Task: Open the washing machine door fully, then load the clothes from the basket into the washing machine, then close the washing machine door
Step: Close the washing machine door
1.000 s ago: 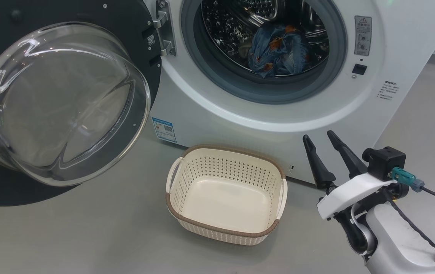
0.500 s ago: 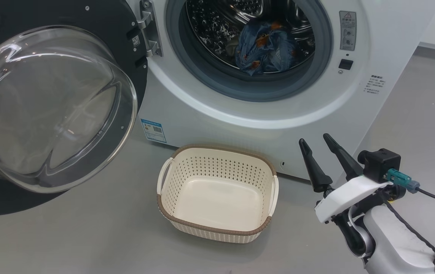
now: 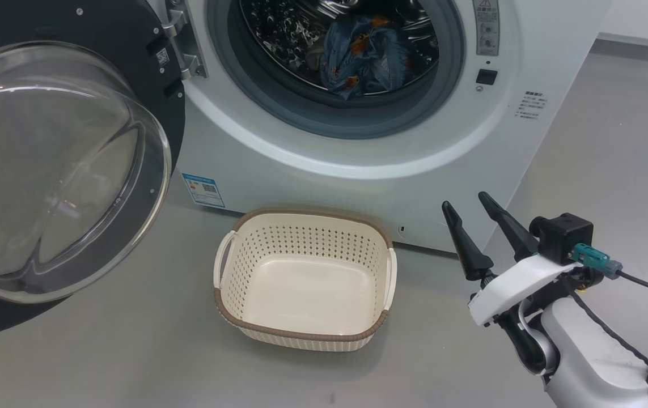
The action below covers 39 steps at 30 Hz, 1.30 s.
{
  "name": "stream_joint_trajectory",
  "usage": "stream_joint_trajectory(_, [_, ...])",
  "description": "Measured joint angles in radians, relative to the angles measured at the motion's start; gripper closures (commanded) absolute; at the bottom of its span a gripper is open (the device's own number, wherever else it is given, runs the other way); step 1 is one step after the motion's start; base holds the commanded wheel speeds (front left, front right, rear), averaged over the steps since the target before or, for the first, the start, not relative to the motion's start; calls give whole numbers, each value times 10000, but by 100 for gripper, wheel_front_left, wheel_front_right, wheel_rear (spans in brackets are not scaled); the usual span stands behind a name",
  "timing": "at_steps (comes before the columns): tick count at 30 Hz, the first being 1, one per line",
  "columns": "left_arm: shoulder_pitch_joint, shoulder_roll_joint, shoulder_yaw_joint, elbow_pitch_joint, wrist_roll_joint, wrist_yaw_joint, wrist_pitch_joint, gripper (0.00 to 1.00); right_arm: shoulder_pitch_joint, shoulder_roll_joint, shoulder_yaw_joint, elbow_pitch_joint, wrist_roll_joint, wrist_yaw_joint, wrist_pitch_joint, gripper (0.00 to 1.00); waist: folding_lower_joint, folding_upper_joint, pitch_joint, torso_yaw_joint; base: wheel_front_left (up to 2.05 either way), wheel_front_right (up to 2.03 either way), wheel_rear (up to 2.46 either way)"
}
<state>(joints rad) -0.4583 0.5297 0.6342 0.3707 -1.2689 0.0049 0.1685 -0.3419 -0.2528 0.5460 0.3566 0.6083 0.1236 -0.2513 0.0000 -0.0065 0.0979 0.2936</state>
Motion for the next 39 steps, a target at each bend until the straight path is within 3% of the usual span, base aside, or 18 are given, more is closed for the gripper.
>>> stream_joint_trajectory(4, [-125,318,130,541,-174,213,399,100,-234,2,56,-2,0,0,0,0,0,0,130,-206,0,0,0])
stream_joint_trajectory(16, [-630,470,-125,1758,-539,591,1315,100,-329,-42,-140,23,0,0,2,0,0,0,491,-647,0,0,0])
stream_joint_trajectory(39, [-1008,823,-1231,2692,-522,594,2824,100,-503,-42,-115,79,2,0,2,0,0,0,625,-661,0,0,0])
